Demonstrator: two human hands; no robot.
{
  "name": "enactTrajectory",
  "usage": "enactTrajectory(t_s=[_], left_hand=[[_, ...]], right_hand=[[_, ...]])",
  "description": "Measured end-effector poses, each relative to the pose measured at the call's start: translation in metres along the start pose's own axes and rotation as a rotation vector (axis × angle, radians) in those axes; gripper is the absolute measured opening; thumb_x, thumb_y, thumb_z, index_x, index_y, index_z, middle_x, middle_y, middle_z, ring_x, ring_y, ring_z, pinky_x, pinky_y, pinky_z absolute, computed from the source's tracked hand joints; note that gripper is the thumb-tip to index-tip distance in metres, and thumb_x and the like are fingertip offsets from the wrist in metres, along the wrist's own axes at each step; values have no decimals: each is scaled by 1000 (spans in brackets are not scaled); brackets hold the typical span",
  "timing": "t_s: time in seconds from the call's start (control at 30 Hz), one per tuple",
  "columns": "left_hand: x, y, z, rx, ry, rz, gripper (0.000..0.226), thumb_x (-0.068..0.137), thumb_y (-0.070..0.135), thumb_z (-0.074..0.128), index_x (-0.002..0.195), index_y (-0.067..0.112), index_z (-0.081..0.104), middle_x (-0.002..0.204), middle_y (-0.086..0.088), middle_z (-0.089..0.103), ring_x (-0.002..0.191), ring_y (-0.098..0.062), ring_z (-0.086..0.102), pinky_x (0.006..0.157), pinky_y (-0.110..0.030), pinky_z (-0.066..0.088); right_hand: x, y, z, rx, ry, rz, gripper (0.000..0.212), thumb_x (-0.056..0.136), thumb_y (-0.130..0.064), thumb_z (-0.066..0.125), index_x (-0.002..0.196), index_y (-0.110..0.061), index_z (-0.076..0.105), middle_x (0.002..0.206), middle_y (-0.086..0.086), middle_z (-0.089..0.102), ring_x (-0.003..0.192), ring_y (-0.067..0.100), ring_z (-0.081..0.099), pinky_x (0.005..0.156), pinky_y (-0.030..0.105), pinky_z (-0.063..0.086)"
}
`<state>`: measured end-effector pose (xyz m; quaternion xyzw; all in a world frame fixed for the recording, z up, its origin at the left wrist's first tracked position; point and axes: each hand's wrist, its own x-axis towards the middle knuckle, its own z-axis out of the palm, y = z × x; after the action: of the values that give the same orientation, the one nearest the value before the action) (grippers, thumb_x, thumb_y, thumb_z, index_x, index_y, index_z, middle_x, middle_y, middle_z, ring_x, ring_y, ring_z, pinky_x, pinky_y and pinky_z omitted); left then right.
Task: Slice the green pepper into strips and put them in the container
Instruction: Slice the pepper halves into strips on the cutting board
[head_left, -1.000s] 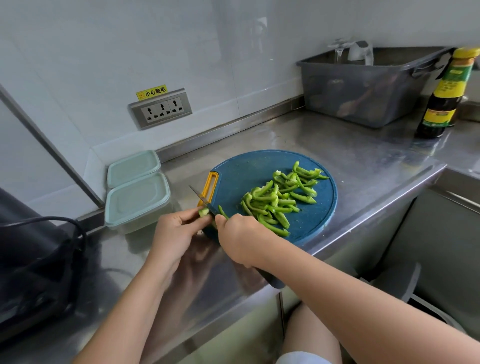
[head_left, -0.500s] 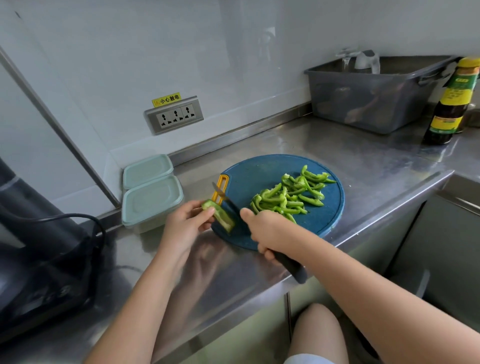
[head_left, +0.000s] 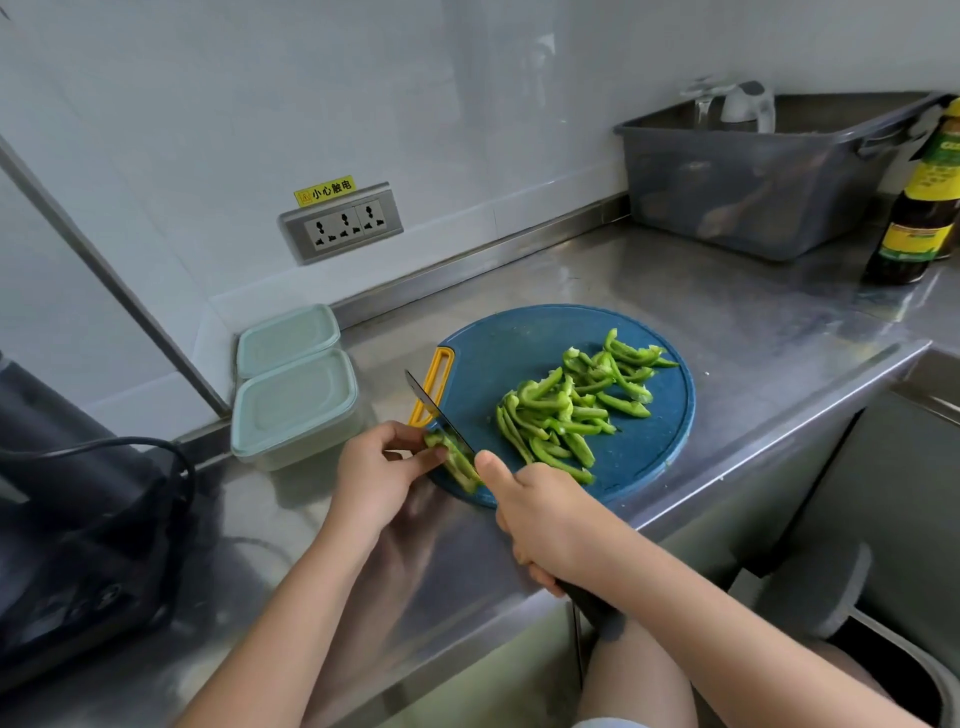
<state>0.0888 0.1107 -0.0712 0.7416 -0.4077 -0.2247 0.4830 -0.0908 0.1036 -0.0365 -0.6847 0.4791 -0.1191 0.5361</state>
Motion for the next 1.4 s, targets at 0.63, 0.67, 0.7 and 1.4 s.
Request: enactTrajectory(t_s=[0.63,0.67,0.7,1.4], left_hand=[[6,-5,-2,-43,-55,-124,10,75,12,78,83,12,72,74,-7,70,67,-22,61,62,-28,43],[6,-5,-2,-45,-59,-132,11,75,12,77,84,11,72,72,-8,69,63,-23,60,59,-28,44],[5,-5,-2,-60,-61,-141,11,76,11,77,85,9,72,71,-11,69,61,-25,60,57,-31,47],[1,6,-5,-312,-39,-232,18,71,-10,73,80,4,68,74,-11,69,59,-15,67,58,-16,56]], right_hand=[[-3,1,10,-280,62,-116,58,97,-54,21,57,-13,27,57,3,30,50,19,27,47,29,22],[-2,1,10,-289,57,-109,58,98,-54,21,58,-12,28,57,3,32,50,19,29,47,29,23],[-1,0,9,-293,52,-102,58,98,-53,21,58,-12,29,58,3,33,50,20,30,47,29,25],[12,-12,-17,-39,-195,199,57,95,-61,21,79,-9,41,50,6,37,35,17,30,41,20,31]])
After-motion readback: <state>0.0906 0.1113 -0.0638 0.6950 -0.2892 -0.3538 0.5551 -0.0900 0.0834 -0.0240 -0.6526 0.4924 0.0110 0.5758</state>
